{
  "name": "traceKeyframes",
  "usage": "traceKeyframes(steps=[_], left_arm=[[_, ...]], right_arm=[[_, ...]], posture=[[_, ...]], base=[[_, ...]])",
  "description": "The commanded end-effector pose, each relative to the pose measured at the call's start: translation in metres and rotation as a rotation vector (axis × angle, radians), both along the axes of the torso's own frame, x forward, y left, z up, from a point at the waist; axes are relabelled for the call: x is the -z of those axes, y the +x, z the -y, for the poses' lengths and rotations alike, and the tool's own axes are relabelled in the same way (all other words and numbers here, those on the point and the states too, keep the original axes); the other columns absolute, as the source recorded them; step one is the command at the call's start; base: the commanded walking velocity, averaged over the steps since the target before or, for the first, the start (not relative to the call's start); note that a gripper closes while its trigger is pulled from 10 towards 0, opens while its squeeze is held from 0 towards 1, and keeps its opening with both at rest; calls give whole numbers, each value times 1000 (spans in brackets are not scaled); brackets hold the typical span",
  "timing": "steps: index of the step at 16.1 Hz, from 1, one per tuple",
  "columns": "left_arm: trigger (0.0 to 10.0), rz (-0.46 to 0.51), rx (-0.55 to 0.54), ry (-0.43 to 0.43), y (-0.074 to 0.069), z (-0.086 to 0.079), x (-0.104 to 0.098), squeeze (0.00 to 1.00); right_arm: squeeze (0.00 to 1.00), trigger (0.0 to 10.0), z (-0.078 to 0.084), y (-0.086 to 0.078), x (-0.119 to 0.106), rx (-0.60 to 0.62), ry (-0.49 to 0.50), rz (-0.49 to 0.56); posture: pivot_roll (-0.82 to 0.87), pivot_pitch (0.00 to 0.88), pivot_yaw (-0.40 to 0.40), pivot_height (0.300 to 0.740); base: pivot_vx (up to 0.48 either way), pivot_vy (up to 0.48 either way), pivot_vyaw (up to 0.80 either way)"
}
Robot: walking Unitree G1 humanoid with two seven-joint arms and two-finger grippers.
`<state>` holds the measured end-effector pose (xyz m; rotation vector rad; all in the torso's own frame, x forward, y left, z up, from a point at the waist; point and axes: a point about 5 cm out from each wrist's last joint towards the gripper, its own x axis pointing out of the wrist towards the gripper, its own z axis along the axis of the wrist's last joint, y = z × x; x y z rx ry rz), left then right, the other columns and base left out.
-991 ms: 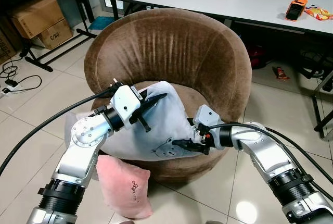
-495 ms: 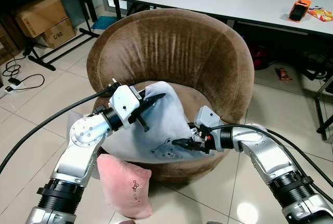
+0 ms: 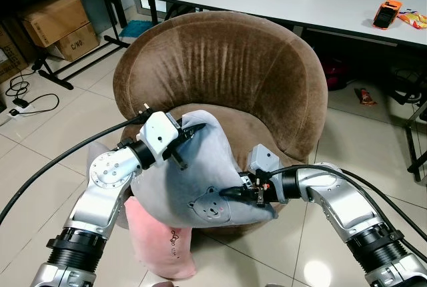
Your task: Move the pillow to the sofa from floor
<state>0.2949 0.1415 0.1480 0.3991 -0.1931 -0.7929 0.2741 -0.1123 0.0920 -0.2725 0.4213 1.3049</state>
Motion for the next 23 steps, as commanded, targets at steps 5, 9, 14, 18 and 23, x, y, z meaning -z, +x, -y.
traceKeyframes(steps=[5, 9, 14, 18, 23], left_arm=[[10000, 55, -28, -26, 7, 2, -15, 0], [10000, 51, -29, -19, 7, 3, -14, 0], [10000, -19, 21, -37, 5, 1, -10, 1000], [10000, -94, 101, -133, -23, -7, -13, 1000], [10000, -151, 128, -127, -41, -15, -12, 1000]], right_arm=[[0, 0, -4, 1, 1, 6, -39, 15], [0, 0, -4, 1, 1, 13, -35, 15], [0, 0, 1, 4, 3, 102, -41, 35], [0, 0, 26, 1, 5, 333, -34, 82], [0, 0, 45, -16, 1, 437, -29, 106]], posture=[[-136, 0, 38, 740], [-138, 0, 43, 740], [-133, 0, 33, 740], [-127, 0, 30, 740], [-111, 0, 23, 740]], base=[[0, 0, 0], [0, 0, 0], [0, 0, 0], [0, 0, 0], [0, 0, 0]])
